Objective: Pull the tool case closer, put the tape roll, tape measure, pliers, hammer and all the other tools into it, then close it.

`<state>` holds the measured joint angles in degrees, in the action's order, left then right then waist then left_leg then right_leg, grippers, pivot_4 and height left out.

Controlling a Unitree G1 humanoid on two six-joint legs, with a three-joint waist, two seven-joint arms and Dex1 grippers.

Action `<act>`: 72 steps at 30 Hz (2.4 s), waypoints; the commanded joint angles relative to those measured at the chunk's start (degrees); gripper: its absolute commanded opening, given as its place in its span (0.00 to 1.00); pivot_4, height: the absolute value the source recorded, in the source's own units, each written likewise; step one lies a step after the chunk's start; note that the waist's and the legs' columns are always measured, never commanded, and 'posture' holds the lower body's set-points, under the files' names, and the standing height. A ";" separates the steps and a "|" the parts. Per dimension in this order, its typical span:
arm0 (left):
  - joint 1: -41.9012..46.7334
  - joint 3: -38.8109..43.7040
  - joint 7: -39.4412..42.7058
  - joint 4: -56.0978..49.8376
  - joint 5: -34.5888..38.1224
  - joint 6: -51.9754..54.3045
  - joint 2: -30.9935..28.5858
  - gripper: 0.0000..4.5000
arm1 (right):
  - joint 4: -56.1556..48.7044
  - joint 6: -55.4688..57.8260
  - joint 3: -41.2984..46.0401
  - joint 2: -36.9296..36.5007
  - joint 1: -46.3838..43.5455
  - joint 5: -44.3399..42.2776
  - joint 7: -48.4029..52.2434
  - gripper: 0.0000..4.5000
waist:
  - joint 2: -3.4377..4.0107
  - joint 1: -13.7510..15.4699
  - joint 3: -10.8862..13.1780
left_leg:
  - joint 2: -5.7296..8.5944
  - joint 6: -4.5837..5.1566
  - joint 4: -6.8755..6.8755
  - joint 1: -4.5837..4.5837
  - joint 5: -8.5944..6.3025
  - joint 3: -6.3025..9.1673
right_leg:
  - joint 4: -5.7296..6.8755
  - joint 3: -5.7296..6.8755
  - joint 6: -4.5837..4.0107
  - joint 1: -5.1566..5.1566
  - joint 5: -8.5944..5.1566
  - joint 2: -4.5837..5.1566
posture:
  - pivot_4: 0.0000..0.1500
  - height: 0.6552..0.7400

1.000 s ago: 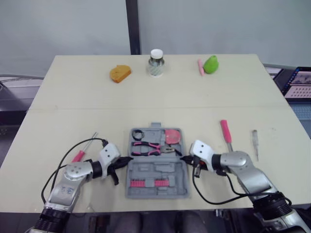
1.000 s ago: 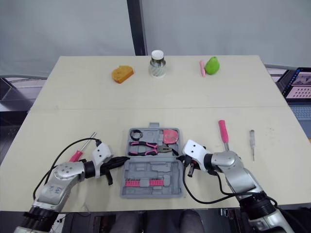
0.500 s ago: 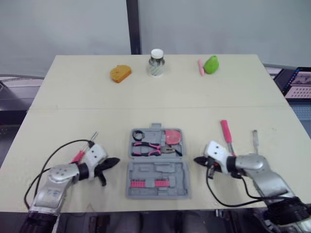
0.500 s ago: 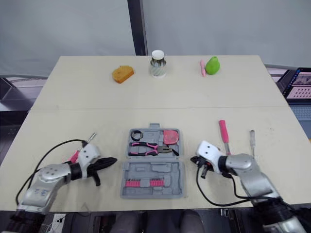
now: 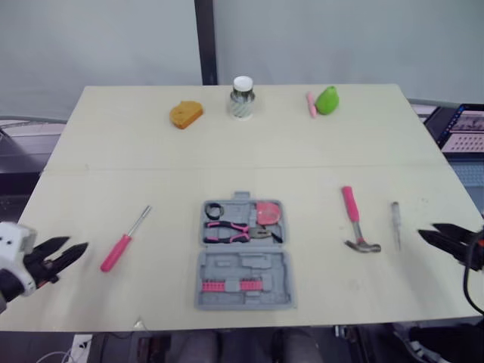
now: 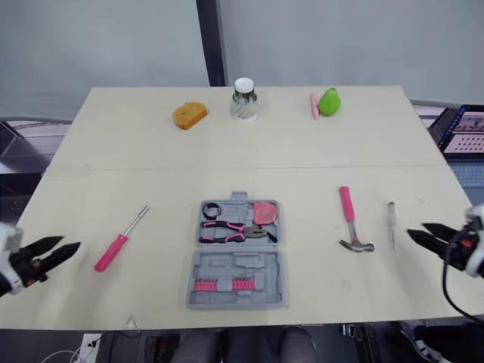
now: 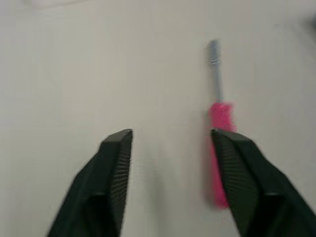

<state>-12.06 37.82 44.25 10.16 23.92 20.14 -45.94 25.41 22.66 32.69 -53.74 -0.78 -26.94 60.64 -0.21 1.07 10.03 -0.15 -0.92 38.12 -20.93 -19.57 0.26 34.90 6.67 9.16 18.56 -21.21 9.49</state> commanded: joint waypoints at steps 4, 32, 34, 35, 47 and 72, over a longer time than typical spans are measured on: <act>2.17 5.16 -6.00 10.84 -1.65 -7.98 0.29 1.00 | 11.67 -8.52 3.12 -0.25 -2.81 1.42 -3.63 1.00 | 0.02 -0.27 0.02 | -0.01 0.00 0.00 0.03 0.00 -0.05 | 0.04 -0.07 0.00 0.02 0.00 0.01 | 1.00 1.00; 28.77 -38.51 6.19 -26.56 0.55 -1.19 10.16 1.00 | -21.98 7.27 -7.95 17.30 -4.44 7.87 -34.63 1.00 | 0.12 -0.13 0.04 | -0.10 -0.09 -0.03 0.38 0.11 -0.42 | 0.19 -0.53 -0.05 -0.03 0.18 -0.07 | 1.00 1.00; 31.45 -42.28 7.73 -25.78 0.03 -2.20 12.59 1.00 | -19.77 5.89 -8.53 18.11 -5.79 9.30 -36.67 1.00 | 0.15 -0.20 0.06 | -0.09 -0.08 -0.04 0.36 0.12 -0.44 | 0.18 -0.53 -0.05 -0.01 0.18 -0.07 | 1.00 1.00; 32.40 -44.01 8.54 -25.23 -0.56 -2.96 13.66 1.00 | -18.40 5.09 -8.76 18.54 -6.58 9.98 -37.64 1.00 | 0.15 -0.20 0.06 | -0.08 -0.06 -0.02 0.35 0.13 -0.45 | 0.19 -0.55 -0.05 0.00 0.18 -0.07 | 1.00 1.00; 38.56 -52.38 9.29 -20.55 -5.30 -8.40 24.04 1.00 | -0.55 -3.51 -10.71 21.64 -15.75 13.32 -40.82 1.00 | 0.17 -0.71 0.07 | -0.07 0.01 -0.02 0.33 0.17 -0.45 | 0.18 -0.54 -0.03 -0.01 0.19 -0.07 | 1.00 1.00; 39.09 -51.73 7.97 -17.79 -7.40 -10.46 26.62 1.00 | 5.88 -8.50 -10.47 22.37 -17.41 13.23 -41.10 0.00 | 0.17 -0.98 0.07 | -0.07 0.03 -0.01 0.29 0.18 -0.40 | 0.10 -0.50 -0.01 -0.04 0.20 -0.06 | 1.00 1.00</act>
<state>26.38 -14.55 52.59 -7.58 16.60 10.82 -19.83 31.25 15.01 21.11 -31.07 -18.81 -13.43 20.57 -0.04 0.10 10.10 -0.22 -0.89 38.11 -20.64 -19.39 -0.14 35.00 6.17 9.15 18.52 -21.00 9.43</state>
